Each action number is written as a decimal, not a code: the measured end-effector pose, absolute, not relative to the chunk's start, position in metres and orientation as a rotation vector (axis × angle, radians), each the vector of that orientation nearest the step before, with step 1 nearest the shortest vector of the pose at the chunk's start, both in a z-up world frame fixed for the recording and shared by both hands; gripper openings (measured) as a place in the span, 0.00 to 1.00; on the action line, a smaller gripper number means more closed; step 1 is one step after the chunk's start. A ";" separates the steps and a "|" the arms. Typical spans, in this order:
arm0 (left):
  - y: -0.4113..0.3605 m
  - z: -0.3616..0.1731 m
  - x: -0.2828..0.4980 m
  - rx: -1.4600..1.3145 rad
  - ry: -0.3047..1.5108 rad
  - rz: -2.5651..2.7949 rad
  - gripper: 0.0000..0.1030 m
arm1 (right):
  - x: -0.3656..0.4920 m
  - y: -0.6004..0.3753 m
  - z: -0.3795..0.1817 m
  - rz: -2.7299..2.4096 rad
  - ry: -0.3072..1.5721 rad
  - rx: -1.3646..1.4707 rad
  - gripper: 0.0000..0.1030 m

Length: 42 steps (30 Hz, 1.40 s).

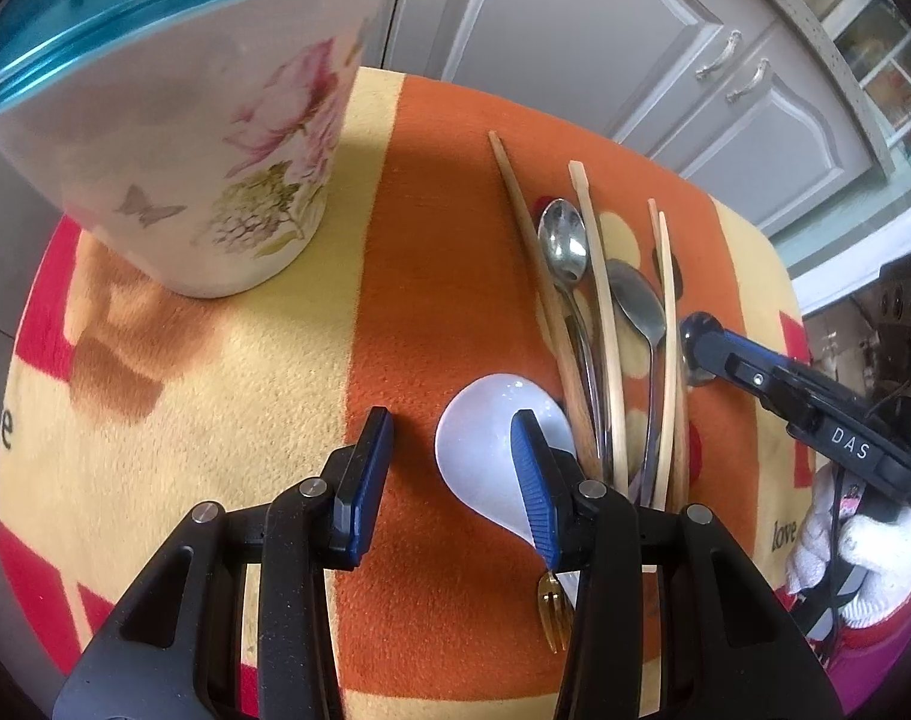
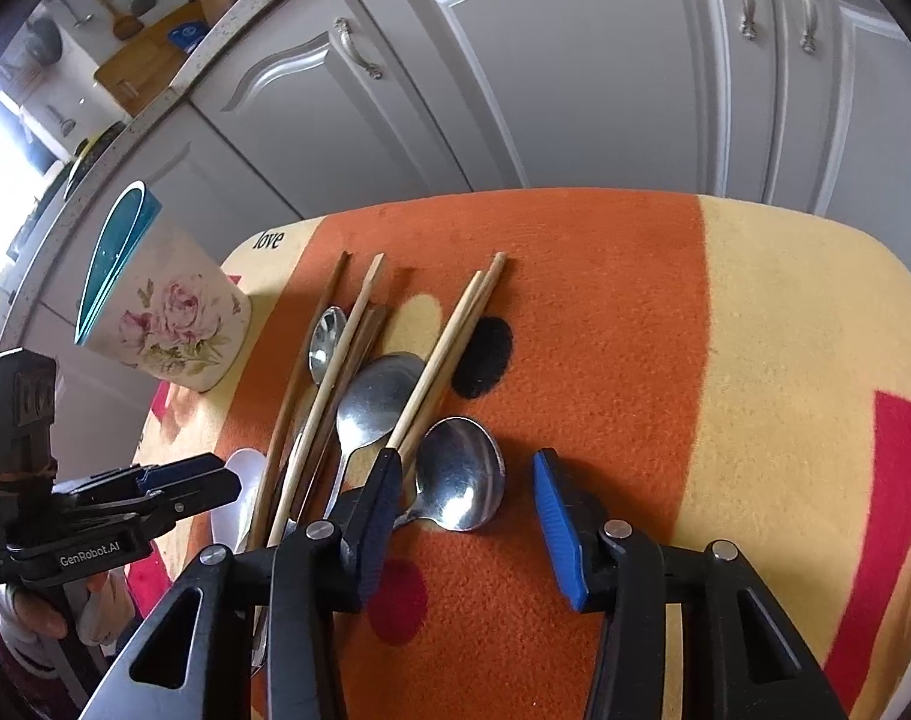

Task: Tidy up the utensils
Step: 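Close the left gripper on the white plastic spoon while the right gripper approaches a metal spoon, then lift the white spoon with the left gripper while the right gripper grasps a metal spoon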

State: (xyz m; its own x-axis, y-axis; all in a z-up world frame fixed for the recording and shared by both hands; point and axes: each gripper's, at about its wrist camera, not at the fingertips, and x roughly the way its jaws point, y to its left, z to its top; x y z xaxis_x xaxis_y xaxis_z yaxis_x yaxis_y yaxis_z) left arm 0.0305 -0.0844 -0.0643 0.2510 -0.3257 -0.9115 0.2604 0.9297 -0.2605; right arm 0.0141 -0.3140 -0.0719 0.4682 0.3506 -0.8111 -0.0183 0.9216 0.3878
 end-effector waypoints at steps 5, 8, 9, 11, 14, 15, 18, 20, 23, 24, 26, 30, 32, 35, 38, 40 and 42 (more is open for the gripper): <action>-0.090 -0.065 0.030 -0.032 1.253 -0.404 0.25 | 0.016 -0.314 -0.075 0.249 1.068 0.341 0.19; -0.097 -0.066 0.029 0.007 1.250 -0.416 0.15 | 0.015 -0.315 -0.076 0.256 1.073 0.339 0.11; -0.099 -0.067 0.028 0.016 1.245 -0.421 0.14 | 0.014 -0.315 -0.077 0.262 1.075 0.336 0.10; -0.101 -0.066 0.027 0.025 1.239 -0.433 0.14 | 0.011 -0.317 -0.076 0.265 1.074 0.332 0.07; -0.098 -0.061 0.027 0.011 1.225 -0.447 0.08 | 0.007 -0.318 -0.075 0.253 1.070 0.330 0.05; -0.096 -0.057 0.026 0.006 1.213 -0.455 0.06 | 0.004 -0.320 -0.073 0.246 1.064 0.328 0.05; -0.091 -0.045 0.025 0.003 1.189 -0.473 0.01 | -0.004 -0.323 -0.064 0.235 1.046 0.312 0.03; -0.090 -0.041 0.023 0.007 1.175 -0.481 0.01 | -0.008 -0.326 -0.059 0.235 1.041 0.310 0.03; -0.088 -0.041 0.020 -0.010 1.182 -0.483 0.01 | -0.011 -0.331 -0.054 0.221 1.028 0.318 0.03; -0.086 -0.041 0.020 -0.020 1.186 -0.481 0.01 | -0.012 -0.334 -0.053 0.216 1.012 0.337 0.03; -0.082 -0.041 0.017 -0.024 1.187 -0.476 0.01 | -0.012 -0.337 -0.055 0.223 1.020 0.359 0.06; -0.076 -0.042 0.015 -0.036 1.196 -0.466 0.01 | -0.006 -0.326 -0.065 0.256 1.054 0.329 0.21; -0.073 -0.044 0.016 -0.055 1.206 -0.464 0.01 | 0.000 -0.323 -0.073 0.264 1.076 0.339 0.22; -0.071 -0.045 0.016 -0.059 1.214 -0.458 0.01 | 0.007 -0.317 -0.076 0.287 1.072 0.353 0.09; -0.070 -0.037 0.013 -0.085 1.206 -0.469 0.00 | 0.005 -0.312 -0.072 0.287 1.068 0.319 0.05; -0.070 -0.027 0.010 -0.080 1.177 -0.483 0.00 | -0.001 -0.313 -0.063 0.274 1.052 0.281 0.05; -0.068 -0.016 0.007 -0.079 1.152 -0.497 0.00 | -0.008 -0.318 -0.054 0.266 1.035 0.288 0.05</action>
State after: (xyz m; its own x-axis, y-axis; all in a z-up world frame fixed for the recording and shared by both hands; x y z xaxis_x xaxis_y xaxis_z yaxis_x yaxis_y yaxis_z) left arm 0.0075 -0.0685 -0.0164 0.3110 -0.4159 -0.8546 0.3360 0.8892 -0.3105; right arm -0.0082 -0.3183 -0.0545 0.4852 0.3489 -0.8018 -0.0804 0.9308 0.3565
